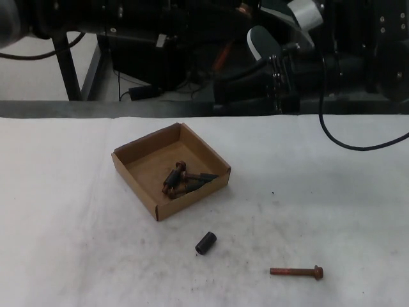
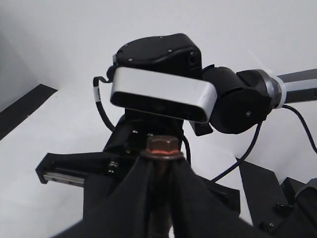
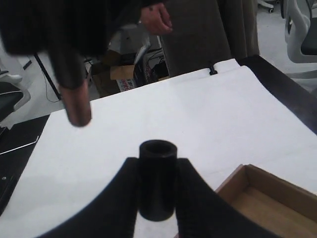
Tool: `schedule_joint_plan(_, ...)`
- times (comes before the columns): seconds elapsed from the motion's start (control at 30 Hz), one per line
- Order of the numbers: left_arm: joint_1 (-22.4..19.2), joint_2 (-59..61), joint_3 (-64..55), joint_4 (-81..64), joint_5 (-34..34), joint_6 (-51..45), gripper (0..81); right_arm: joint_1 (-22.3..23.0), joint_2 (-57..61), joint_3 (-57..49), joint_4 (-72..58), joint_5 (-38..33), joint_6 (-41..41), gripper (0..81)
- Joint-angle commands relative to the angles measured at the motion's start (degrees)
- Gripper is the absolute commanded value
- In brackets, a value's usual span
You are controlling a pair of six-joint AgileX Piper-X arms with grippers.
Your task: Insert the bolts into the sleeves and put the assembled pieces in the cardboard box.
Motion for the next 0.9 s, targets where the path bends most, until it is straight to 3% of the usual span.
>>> schedule_joint_plan(0.0,0.1,1.2,-0.1,-0.3,0.7,-0.1,0.8,0.1,-0.8,-0.2,-2.4,-0.6,1.8,0.2)
schedule_joint_plan(0.37,0.6,2.9,-0.1,-7.2,0.7,-0.3,0.8,0.1,-0.8,-0.2,-2.3,-0.7,2.8,0.2)
schedule_joint_plan(0.6,2.2,2.9,-0.1,-17.0,0.7,-7.5,0.8,0.1,-0.8,0.3,-2.2,-1.0,4.0,0.2)
schedule_joint_plan(0.87,2.7,2.9,-0.1,-18.2,0.4,-8.6,0.8,0.1,-0.8,0.3,-1.9,-1.0,4.0,0.2)
